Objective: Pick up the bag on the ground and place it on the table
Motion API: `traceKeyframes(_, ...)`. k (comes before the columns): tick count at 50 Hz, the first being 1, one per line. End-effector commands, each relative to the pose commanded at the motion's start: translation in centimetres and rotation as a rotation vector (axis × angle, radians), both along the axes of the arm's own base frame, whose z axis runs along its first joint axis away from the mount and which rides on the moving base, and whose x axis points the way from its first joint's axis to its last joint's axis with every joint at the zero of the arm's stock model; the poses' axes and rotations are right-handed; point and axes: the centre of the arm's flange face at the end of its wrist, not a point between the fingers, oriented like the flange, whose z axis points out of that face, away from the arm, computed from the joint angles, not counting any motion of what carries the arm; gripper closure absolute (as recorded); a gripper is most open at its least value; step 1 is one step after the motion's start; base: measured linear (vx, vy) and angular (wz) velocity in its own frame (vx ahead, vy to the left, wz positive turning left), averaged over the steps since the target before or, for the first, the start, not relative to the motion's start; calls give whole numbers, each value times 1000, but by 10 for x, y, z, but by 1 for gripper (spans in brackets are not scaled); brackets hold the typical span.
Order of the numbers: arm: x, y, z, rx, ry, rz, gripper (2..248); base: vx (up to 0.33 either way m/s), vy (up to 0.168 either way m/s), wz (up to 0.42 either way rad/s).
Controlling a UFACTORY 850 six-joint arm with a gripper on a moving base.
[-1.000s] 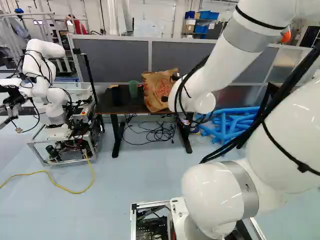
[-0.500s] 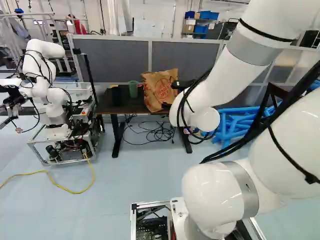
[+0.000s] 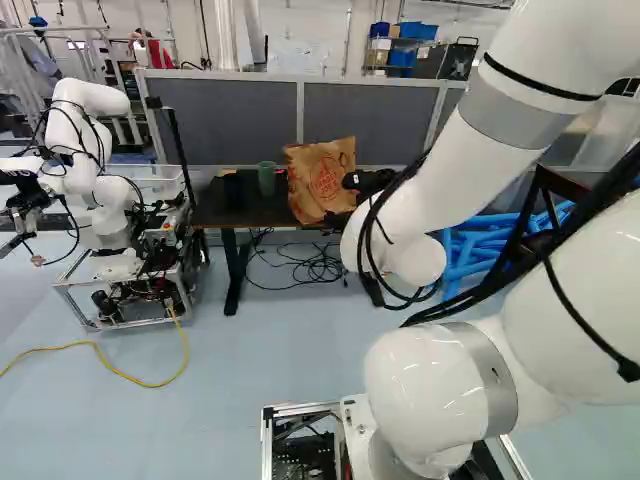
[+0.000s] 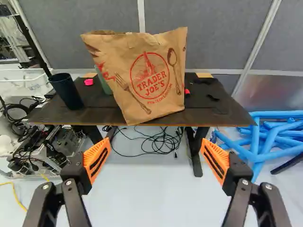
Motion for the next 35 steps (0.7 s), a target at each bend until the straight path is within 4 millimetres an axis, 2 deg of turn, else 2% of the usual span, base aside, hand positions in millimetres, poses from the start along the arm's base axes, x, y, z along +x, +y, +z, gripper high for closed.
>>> traceKeyframes(35, -6, 0, -3, -10, -11, 4, 3, 0, 0, 0)
